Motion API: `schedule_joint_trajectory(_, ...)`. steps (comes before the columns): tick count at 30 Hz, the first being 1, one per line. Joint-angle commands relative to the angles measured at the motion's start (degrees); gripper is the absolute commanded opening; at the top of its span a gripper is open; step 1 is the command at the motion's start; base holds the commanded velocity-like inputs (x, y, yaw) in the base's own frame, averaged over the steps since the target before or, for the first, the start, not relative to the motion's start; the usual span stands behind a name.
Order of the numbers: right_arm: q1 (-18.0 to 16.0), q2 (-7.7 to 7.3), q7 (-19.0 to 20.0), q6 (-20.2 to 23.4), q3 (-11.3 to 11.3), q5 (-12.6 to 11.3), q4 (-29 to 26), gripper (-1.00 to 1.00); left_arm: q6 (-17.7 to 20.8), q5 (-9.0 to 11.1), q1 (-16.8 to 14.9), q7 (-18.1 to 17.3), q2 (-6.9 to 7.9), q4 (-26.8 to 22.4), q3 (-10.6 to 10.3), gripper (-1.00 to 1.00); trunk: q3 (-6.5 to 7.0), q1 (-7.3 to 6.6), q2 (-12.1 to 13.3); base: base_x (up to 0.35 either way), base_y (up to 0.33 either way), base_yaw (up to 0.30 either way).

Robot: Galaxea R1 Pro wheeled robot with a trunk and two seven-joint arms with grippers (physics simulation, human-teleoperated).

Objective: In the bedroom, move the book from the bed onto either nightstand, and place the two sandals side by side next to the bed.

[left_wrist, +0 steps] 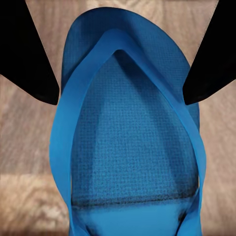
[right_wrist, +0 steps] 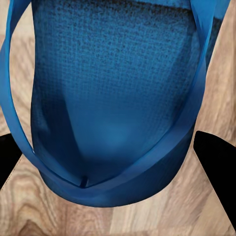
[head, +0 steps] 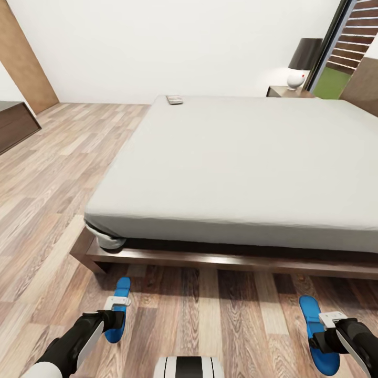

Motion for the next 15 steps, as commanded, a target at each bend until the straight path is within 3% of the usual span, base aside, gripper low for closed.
schedule_joint_trajectory(1,-0.03,-0.09,-0.2,0.27,0.38,-0.57,-0.08,-1.0,0.27,0.57,-0.02,0.19,0.07,-0.09,-0.3,-1.0,-0.04,0.0,-0.02,0.035,0.004,0.0)
schedule_joint_trajectory(6,-0.03,-0.09,-0.2,0.27,0.38,-0.57,-0.08,-1.0,0.27,0.57,-0.02,0.2,0.06,-0.08,-0.34,-1.0,-0.04,0.0,-0.02,0.008,0.101,0.0)
schedule_joint_trajectory(15,-0.03,-0.09,-0.2,0.27,0.38,-0.57,-0.08,-1.0,0.27,0.58,-0.02,0.14,-0.01,-0.08,-0.37,-1.0,-0.04,0.0,-0.02,0.0,0.007,0.0)
